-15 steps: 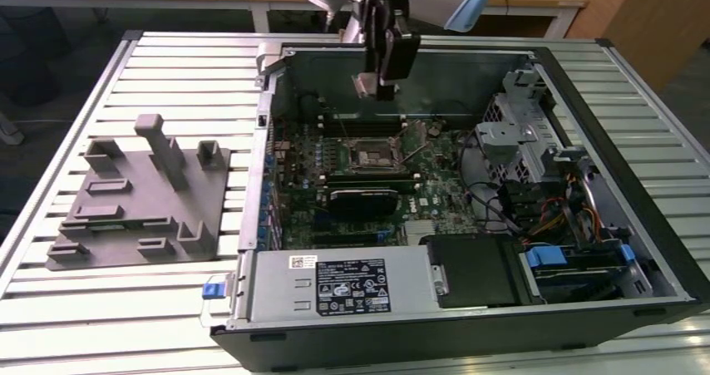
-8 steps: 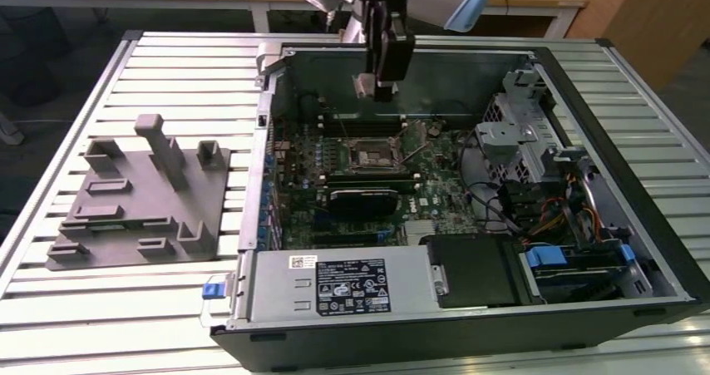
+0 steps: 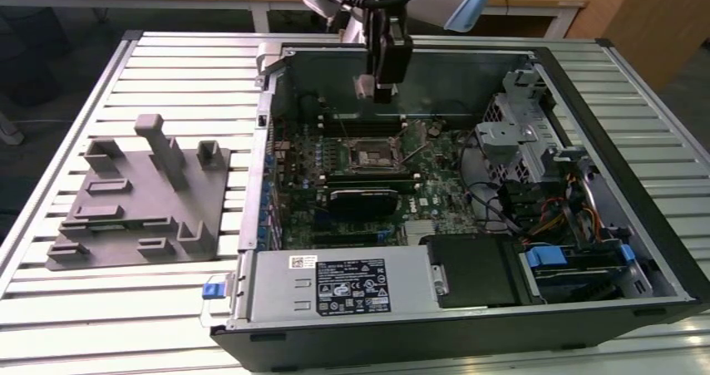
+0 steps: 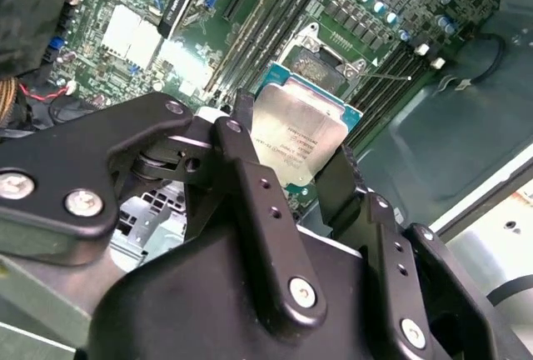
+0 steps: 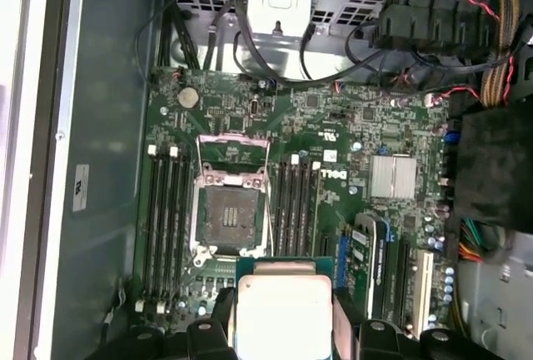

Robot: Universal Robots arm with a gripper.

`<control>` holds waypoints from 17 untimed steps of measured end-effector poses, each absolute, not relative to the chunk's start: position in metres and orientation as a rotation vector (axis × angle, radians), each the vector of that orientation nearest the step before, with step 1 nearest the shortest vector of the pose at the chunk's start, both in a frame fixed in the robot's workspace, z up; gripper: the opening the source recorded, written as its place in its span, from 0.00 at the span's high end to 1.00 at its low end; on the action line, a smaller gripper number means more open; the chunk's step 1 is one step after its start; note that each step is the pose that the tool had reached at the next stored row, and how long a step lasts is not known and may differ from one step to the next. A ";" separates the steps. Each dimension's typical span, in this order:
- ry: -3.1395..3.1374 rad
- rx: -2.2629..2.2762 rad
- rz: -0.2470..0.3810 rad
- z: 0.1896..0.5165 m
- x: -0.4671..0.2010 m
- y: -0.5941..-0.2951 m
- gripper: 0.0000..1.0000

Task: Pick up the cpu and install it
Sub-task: 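Place the cpu into insertion slot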

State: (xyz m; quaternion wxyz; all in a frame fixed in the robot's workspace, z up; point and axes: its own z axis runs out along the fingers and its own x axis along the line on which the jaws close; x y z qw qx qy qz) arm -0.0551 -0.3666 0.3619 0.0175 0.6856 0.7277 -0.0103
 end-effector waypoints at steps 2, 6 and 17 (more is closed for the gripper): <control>2.260 2.132 -0.031 0.360 -0.053 -0.365 0.46; 2.259 2.133 -0.031 0.354 -0.050 -0.363 0.46; 2.257 2.134 -0.031 0.342 -0.049 -0.362 0.46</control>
